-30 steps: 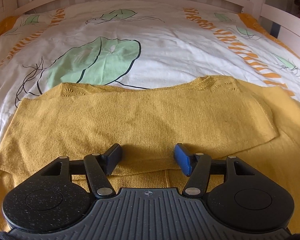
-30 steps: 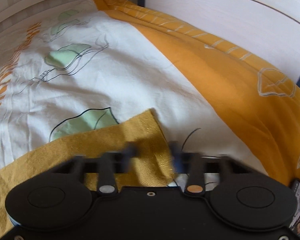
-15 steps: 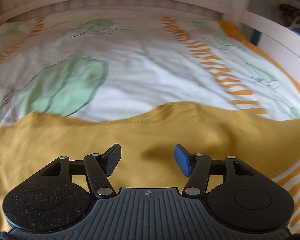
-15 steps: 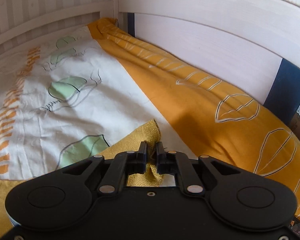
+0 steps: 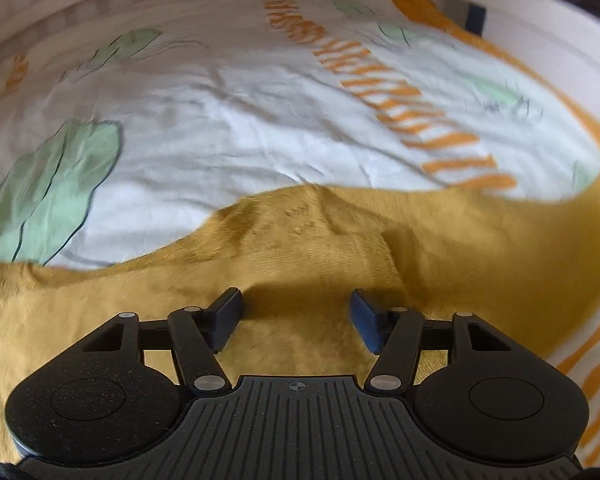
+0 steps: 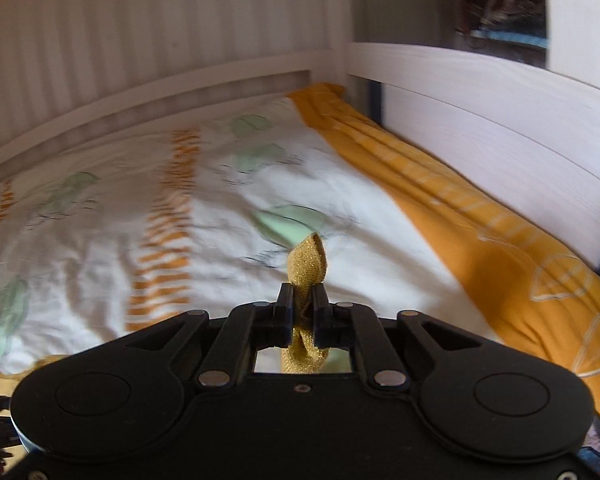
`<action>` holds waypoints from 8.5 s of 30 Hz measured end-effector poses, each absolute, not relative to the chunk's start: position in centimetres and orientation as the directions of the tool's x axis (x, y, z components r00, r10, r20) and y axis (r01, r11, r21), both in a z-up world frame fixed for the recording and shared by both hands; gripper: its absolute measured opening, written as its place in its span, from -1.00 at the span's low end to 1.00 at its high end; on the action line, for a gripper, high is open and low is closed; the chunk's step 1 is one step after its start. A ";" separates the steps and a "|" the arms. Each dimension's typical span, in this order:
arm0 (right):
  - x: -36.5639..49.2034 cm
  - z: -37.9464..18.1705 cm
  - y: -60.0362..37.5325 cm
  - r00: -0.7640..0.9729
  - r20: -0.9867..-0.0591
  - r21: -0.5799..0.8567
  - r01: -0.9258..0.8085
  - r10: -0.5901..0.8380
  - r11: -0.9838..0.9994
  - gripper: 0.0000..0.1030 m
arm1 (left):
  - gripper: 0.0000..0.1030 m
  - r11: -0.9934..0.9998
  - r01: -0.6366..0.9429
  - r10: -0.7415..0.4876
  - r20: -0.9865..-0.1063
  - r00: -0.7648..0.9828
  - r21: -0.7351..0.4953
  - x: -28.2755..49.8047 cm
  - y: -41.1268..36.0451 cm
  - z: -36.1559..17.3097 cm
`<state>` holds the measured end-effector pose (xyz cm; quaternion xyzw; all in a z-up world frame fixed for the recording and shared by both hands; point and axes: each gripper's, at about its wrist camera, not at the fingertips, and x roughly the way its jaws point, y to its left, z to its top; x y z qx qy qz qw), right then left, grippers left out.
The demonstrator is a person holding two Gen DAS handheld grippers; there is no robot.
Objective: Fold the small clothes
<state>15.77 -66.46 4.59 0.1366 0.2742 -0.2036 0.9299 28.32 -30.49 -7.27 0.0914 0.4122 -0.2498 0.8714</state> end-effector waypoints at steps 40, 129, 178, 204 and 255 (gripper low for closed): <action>25.7 -8.2 -30.3 0.741 -0.550 0.429 -0.144 0.385 0.892 0.09 | 0.14 0.923 0.238 -0.385 -0.696 0.606 -0.304 27.5 -1.2 -4.3; 15.9 -12.9 -35.5 0.785 -0.543 0.277 -0.168 0.298 0.946 0.68 | -0.16 0.976 0.152 0.013 -0.731 0.682 0.159 29.1 -3.2 -7.3; 16.0 -12.8 -35.2 0.777 -0.553 0.252 -0.188 0.301 0.949 0.78 | -0.16 0.909 0.375 -0.185 -0.632 0.752 0.180 26.2 -11.9 -7.5; 16.2 -13.0 -35.2 0.772 -0.558 0.246 -0.195 0.303 0.950 0.87 | -0.15 0.996 0.074 -0.086 -0.722 0.686 -0.048 18.7 1.7 -6.3; -5.9 -8.0 -36.0 0.625 -0.765 0.289 0.121 0.154 0.950 0.99 | -0.10 0.969 0.219 -0.223 -0.782 0.582 -0.114 2.7 4.6 -6.8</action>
